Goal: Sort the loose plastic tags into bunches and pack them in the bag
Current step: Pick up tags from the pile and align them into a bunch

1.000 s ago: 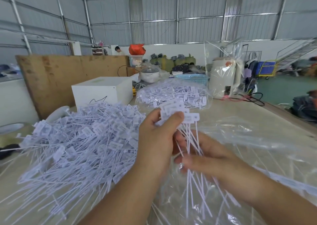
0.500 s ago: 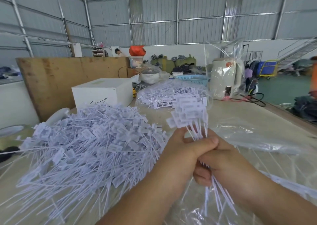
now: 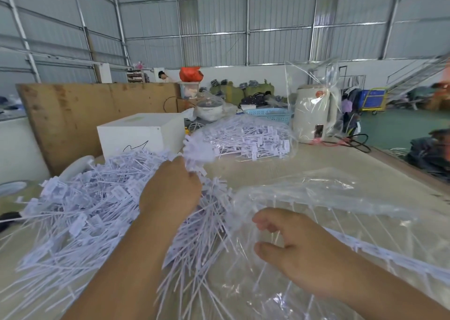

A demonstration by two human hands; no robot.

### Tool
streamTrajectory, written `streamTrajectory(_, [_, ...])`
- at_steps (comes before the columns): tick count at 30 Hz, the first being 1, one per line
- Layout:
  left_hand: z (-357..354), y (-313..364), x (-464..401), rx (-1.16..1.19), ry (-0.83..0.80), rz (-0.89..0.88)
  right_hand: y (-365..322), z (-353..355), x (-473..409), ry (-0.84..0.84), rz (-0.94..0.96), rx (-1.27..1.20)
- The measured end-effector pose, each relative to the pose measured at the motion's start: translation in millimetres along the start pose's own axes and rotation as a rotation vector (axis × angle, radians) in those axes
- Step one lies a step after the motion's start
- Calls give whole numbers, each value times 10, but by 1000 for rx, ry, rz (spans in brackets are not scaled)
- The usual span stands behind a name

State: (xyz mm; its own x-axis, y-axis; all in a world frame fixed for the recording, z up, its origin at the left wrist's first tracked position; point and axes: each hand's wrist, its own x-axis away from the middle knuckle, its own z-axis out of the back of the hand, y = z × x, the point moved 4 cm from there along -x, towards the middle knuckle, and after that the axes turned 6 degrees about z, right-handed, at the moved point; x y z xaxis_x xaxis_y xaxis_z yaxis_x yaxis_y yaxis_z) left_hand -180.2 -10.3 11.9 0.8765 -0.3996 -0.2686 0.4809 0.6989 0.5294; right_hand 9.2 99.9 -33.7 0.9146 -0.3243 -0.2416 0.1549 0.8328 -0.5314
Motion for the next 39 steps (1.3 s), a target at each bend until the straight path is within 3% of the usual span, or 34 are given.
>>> streamTrajectory(4, [-149, -54, -55, -396, 21, 14, -9, 12, 29, -117, -17, 134])
streamTrajectory(7, [-119, 22, -7, -377, 152, -78, 43, -11, 47, -175, -47, 145])
streamTrajectory(10, [-116, 281, 210, -172, 234, -307, 73, -68, 38, -217, 25, 137])
streamTrajectory(13, [-276, 547, 501, 18, 21, -586, 101, -112, 23, -314, 146, 223])
streamTrajectory(17, [-537, 620, 707, -98, -292, -840, 151, -16, 4, -371, 214, 202])
streamTrajectory(20, [-614, 540, 664, -275, -322, -781, 188, 141, -20, -314, 164, 1])
streamTrajectory(22, [-589, 519, 630, -297, -250, -721, 258, 242, -37, -163, 56, -122])
streamTrajectory(24, [-547, 508, 622, -253, -197, -671, 374, 337, -40, -22, -77, 12])
streamTrajectory(28, [-493, 575, 694, -173, -185, -628, 465, 269, -32, -70, -280, 242])
streamTrajectory(33, [-529, 536, 656, -169, -207, -560, 482, -22, -171, -203, -163, 376])
streamTrajectory(39, [-538, 504, 642, -172, -173, -532, 631, 22, -280, -149, 39, 210])
